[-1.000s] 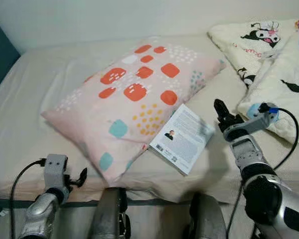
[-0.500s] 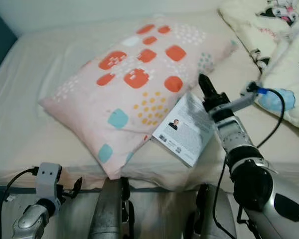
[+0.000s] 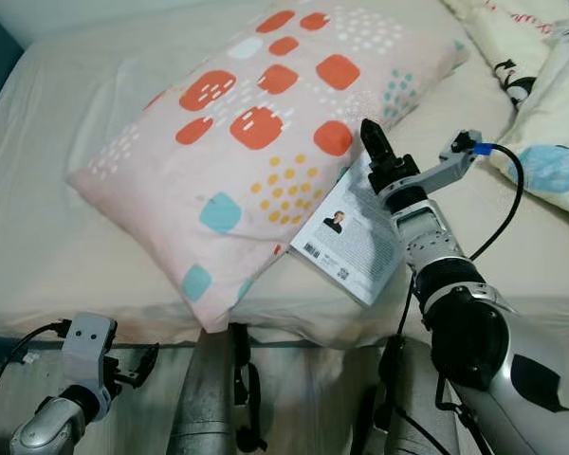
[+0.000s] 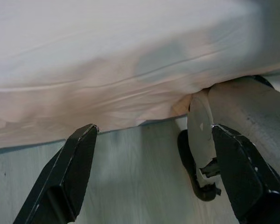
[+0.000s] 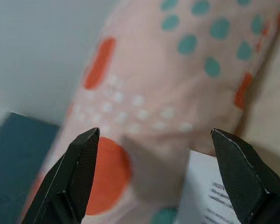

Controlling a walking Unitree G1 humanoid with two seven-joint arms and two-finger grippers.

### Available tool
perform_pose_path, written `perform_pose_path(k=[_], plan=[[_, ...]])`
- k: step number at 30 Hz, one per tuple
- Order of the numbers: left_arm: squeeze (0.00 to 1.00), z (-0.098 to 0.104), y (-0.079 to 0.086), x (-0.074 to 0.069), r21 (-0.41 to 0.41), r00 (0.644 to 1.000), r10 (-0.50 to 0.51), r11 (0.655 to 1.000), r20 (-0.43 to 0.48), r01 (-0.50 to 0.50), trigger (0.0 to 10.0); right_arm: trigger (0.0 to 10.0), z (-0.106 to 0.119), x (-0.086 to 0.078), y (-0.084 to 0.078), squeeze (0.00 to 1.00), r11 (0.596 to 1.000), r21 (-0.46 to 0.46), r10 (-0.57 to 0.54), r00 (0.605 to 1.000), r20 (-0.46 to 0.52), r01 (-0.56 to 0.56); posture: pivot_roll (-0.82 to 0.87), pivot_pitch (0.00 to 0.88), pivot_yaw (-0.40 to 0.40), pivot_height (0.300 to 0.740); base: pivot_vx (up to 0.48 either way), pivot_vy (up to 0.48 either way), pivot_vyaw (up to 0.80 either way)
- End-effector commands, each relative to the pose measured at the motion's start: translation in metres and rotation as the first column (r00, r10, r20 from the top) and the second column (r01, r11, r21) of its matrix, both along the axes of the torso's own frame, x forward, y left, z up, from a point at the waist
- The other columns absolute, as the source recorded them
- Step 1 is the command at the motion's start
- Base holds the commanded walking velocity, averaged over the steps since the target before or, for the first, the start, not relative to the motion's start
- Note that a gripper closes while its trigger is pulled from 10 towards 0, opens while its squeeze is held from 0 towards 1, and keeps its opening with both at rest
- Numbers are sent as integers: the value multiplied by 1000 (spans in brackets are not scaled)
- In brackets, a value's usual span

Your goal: Clean up the room

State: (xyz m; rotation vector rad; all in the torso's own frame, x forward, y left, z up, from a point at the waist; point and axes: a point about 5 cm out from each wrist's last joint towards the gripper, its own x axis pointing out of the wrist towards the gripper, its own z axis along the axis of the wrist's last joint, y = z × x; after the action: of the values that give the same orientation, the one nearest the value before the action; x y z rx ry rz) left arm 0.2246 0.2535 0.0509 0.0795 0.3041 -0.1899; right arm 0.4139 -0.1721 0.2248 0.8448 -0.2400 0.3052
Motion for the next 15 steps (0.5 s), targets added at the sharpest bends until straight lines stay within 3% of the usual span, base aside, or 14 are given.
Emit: perform_pose_path(k=[1, 6, 15], plan=[[0, -5, 9, -11, 13, 999, 9, 1000, -50, -9, 10000, 10000, -8, 0, 7, 0, 1000, -8, 1, 999, -48, -1, 364, 524, 140, 565, 0, 0, 0], [0, 7, 8, -15, 19, 999, 5, 1000, -46, -4, 10000, 10000, -2, 4, 8, 0, 994, -103, -52, 994, -91, 43, 371, 553, 141, 565, 0, 0, 0], [0, 21, -7, -15, 7, 999, -30, 1000, -22, 31, 10000, 10000, 12, 7, 22, 0, 980, -199, 9, 998, -58, -21, 392, 573, 134, 565, 0, 0, 0]])
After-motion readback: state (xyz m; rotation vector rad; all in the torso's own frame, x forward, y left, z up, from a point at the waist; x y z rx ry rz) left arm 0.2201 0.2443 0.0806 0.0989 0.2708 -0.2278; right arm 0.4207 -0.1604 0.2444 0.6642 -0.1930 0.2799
